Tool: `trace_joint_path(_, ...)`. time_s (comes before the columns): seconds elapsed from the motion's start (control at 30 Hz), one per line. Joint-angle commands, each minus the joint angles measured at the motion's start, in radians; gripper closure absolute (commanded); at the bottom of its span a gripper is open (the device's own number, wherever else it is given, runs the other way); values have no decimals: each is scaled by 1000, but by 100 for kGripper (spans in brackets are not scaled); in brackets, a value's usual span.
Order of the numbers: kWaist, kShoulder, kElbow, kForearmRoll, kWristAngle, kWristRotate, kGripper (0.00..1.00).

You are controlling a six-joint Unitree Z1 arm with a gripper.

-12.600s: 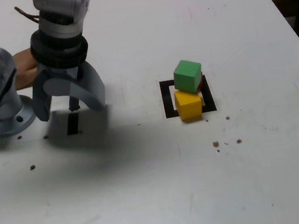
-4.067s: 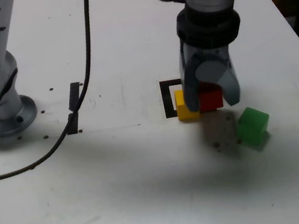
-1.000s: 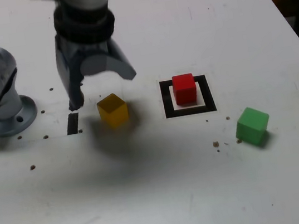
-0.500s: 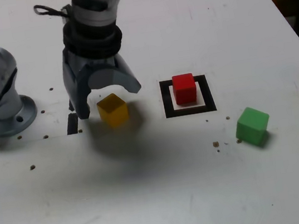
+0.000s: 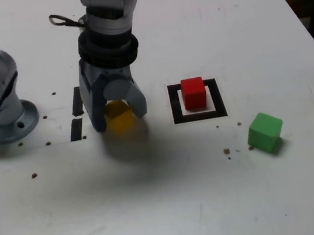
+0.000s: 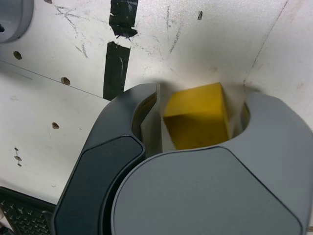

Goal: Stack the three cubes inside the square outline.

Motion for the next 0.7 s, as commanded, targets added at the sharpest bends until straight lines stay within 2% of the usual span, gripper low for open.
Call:
trace_joint_path(0.0,0,-11,0,3,6,-7,76)
trace_joint_path(0.23,0,-32,-41,64,36,-13,89)
trace_joint_path(0.3,-1,-51,-80,88,68,-5,94)
trace_joint_path(0.5,-7,-81,-301,226,175,93,96)
trace_joint_path(0.67,-7,-41,-479,293,210,186,96)
